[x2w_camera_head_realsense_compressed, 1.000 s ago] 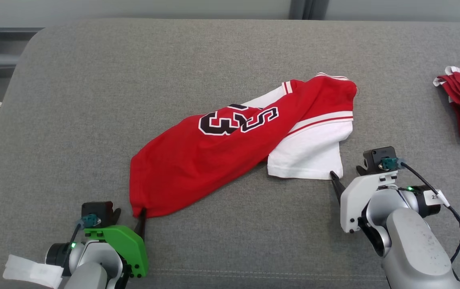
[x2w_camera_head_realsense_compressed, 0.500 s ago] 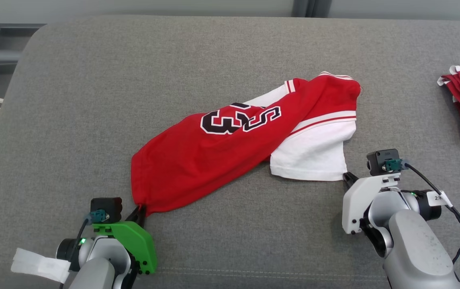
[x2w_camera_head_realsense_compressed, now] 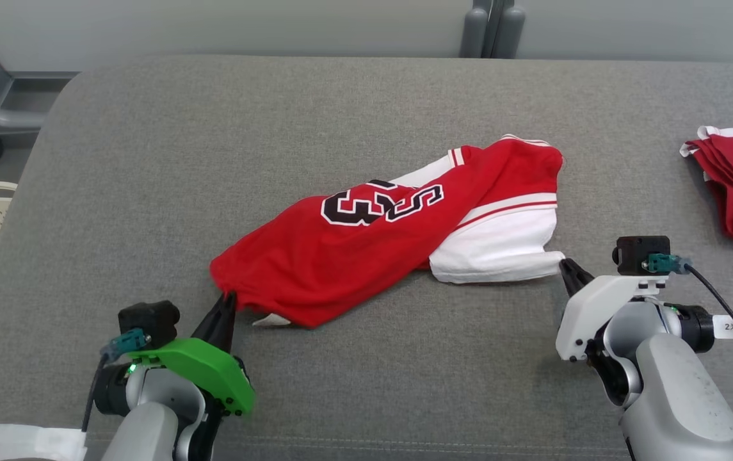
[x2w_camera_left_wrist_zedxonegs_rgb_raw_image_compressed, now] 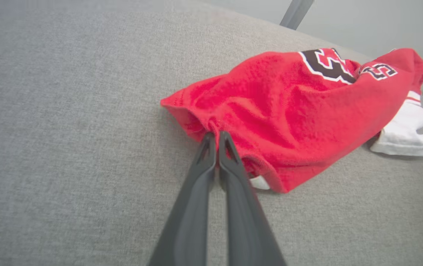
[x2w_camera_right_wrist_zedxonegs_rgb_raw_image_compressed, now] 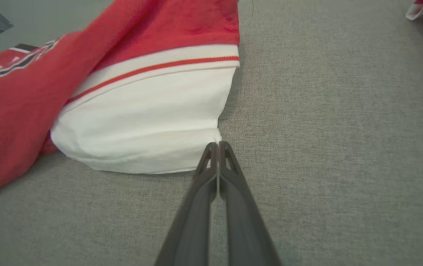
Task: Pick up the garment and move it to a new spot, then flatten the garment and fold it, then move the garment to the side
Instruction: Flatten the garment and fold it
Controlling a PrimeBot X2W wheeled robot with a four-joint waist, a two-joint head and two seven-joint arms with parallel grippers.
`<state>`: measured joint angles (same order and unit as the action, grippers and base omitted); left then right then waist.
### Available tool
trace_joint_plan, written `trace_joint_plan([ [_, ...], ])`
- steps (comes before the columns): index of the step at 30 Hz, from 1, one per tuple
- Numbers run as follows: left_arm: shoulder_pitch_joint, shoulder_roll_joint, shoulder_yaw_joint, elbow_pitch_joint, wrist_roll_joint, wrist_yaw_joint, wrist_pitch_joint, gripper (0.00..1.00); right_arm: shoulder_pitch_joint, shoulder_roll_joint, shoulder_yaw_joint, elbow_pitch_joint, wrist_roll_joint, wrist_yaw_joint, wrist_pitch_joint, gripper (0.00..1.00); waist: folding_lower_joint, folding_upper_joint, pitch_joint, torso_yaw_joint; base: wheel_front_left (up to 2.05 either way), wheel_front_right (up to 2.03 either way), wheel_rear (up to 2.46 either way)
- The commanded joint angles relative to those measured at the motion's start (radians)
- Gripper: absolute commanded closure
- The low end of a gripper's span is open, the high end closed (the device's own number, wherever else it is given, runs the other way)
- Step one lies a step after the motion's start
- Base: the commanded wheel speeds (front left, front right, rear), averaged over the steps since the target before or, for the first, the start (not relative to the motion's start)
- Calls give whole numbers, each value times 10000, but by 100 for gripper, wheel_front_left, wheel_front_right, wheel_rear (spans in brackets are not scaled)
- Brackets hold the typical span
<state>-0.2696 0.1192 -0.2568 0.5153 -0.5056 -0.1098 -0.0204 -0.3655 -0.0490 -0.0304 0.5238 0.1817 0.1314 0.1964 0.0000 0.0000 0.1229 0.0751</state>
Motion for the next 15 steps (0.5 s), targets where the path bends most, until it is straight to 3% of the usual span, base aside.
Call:
trace_joint_plan([
  [1,150,117,121,-232,-132,4,-81,100,146,-29,-42,-145,121,-15,-136,100,0,0,-246,-91,0,0,0],
  [8,451,98,462,-1602,-654,199,211,100,285,-32,-368,-1125,542,-15,-391,100,0,0,-574,-315,0,0,0],
  [15,-503,189,807,-2108,-1044,268,504,100,-719,-15,-244,-1584,980,-11,-160,100,0,0,8,-719,0,0,0],
])
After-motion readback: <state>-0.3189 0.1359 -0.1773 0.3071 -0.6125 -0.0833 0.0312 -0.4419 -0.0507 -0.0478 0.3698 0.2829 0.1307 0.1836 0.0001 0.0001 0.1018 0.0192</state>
